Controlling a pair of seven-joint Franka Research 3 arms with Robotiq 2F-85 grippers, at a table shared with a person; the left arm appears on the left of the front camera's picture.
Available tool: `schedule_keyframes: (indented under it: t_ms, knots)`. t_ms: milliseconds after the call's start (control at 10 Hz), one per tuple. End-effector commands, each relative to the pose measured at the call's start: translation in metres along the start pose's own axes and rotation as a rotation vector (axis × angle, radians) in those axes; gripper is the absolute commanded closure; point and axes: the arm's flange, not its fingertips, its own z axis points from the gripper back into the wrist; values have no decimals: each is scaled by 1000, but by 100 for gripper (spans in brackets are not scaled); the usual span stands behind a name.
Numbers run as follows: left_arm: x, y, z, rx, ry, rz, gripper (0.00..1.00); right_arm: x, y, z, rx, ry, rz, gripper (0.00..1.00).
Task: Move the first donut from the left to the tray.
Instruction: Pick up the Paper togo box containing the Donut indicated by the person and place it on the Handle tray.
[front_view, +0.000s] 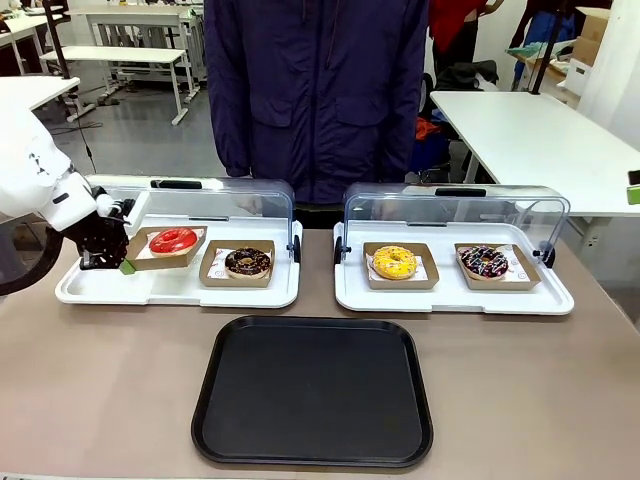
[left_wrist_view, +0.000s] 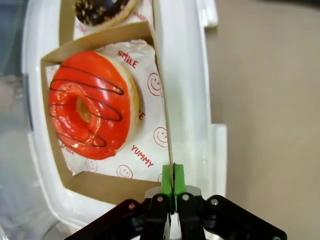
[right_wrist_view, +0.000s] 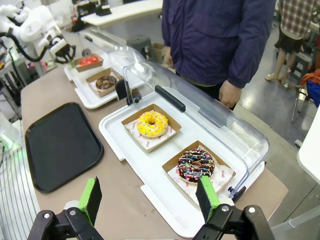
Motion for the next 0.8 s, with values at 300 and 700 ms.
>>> schedule_keyframes:
  t_ms: [300, 700]
  knots:
    - [70, -75, 43, 78, 34, -48, 98, 1, -3, -2, -1, -28, 24, 0]
    - [145, -147, 48, 52, 17, -102, 98, 1, -3, -2, -1, -28, 24, 0]
